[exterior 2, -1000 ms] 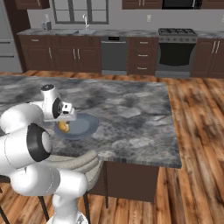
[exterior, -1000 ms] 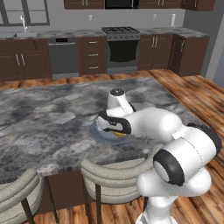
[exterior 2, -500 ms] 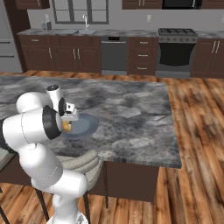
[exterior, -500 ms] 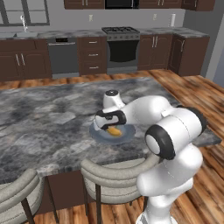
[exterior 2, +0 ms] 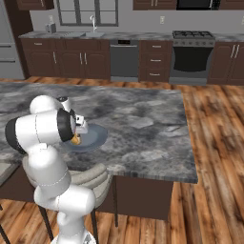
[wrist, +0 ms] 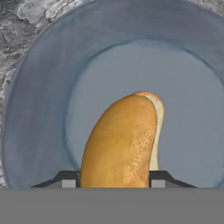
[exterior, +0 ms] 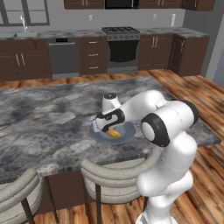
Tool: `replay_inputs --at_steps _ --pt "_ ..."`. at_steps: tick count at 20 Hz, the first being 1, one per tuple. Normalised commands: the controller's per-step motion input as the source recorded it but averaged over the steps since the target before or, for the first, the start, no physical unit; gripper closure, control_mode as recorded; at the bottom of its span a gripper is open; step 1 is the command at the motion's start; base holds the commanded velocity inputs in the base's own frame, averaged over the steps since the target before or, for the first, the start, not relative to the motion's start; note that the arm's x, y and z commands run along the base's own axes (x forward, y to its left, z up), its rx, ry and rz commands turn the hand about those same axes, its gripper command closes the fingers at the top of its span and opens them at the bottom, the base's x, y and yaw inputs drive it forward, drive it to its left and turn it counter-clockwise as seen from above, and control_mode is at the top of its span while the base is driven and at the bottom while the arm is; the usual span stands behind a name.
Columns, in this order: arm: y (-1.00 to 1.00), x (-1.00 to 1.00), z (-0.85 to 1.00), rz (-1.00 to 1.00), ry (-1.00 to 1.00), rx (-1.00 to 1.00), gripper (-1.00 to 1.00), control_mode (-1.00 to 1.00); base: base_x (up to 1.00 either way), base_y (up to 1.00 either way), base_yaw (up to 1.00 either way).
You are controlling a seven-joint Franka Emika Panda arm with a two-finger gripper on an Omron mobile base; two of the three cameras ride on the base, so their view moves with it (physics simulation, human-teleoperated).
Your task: Move the hot dog bun to the plate on the dining table and place the condiment next to that plate. Then navigate to the fridge and take the sausage and place it on the plate as well.
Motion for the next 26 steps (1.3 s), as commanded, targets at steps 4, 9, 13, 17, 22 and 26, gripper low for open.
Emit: replay_inputs --at_steps 4,9,13,17,22,26 --pt "0.0 0.27 -0.15 0.0 0.0 0.0 -1.0 -1.0 0.0 0.0 0.0" --pt "0.01 0.23 -0.07 0.0 0.0 0.0 -1.0 -1.0 0.0 0.0 0.0" --pt "0.01 0.01 0.03 -0.01 -0.01 -0.02 -1.0 -1.0 0.0 0.0 0.0" --pt "0.0 -0.04 0.38 -0.03 -0.09 -0.08 -1.0 -1.0 0.0 0.0 0.0" --pt "-0.04 -0.6 1.0 -0.03 -0.2 -0.03 -1.0 -1.0 0.0 0.0 0.0" --pt "-0.4 -1.0 1.0 0.0 -0.05 0.0 -1.0 -1.0 0.0 0.0 0.0"
